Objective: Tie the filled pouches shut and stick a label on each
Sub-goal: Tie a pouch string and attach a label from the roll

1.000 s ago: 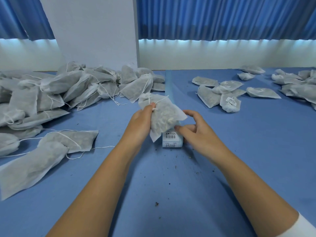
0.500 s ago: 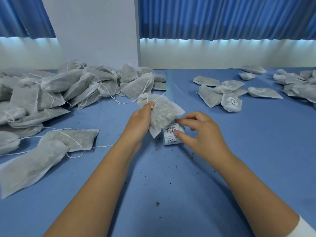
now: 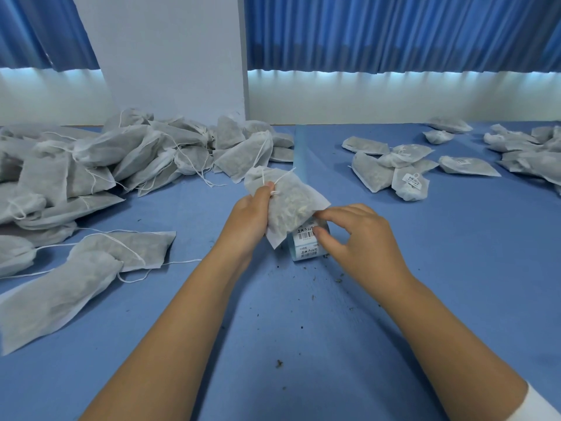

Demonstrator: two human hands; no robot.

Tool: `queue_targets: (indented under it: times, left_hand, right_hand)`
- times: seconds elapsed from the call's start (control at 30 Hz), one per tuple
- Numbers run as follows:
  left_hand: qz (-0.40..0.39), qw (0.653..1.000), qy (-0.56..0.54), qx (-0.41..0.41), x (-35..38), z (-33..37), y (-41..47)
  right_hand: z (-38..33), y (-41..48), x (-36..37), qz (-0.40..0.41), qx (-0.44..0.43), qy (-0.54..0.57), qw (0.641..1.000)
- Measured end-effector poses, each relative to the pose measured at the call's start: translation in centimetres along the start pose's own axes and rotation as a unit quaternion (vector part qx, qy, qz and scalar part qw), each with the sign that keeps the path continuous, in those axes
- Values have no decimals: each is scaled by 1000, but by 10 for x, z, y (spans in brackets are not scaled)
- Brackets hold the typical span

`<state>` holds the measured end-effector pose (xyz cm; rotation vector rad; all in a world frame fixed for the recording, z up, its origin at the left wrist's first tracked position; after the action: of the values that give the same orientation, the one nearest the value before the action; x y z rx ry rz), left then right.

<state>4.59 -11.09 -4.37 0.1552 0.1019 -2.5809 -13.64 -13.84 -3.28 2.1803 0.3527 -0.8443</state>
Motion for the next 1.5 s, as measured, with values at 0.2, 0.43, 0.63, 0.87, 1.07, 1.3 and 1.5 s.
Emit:
queue_targets:
  times: [0.2, 0.43, 0.63, 0.87, 1.07, 1.3, 1.5]
  left_hand:
    - [-1, 1000, -4, -1, 1, 0, -1]
    - [5, 1000, -8, 0, 1, 0, -1]
    - [-1, 1000, -15, -6, 1, 1, -1]
    - [7, 999, -28, -16, 0, 3, -3]
    - [11, 1000, -24, -13, -1, 3, -3]
    - [11, 1000, -6, -8, -2, 2, -3]
    - [6, 999, -26, -31, -3, 3, -4]
  right_hand:
    - [-1, 0, 0, -11, -8, -15, 1000]
    - [-6, 0, -2, 14, 2, 2, 1000]
    - [-3, -1, -1, 15, 13, 1, 1000]
    - [-4, 2, -2, 0, 1, 14, 1000]
    - [-12, 0, -1, -83, 6, 47, 995]
    - [-14, -3, -4, -141, 71, 114, 981]
    - [-8, 2, -11, -77, 182, 315, 928]
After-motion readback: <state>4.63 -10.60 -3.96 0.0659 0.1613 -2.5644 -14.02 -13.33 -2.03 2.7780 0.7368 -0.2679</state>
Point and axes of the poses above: each hand's wrist, its own y-axis towards the middle knuckle, its own x-axis out of the palm, z = x × y, the point moved 2 cm from there along y, towards the middle knuckle, and after that the axes turned 5 degrees about y, right-handed, at the moved point
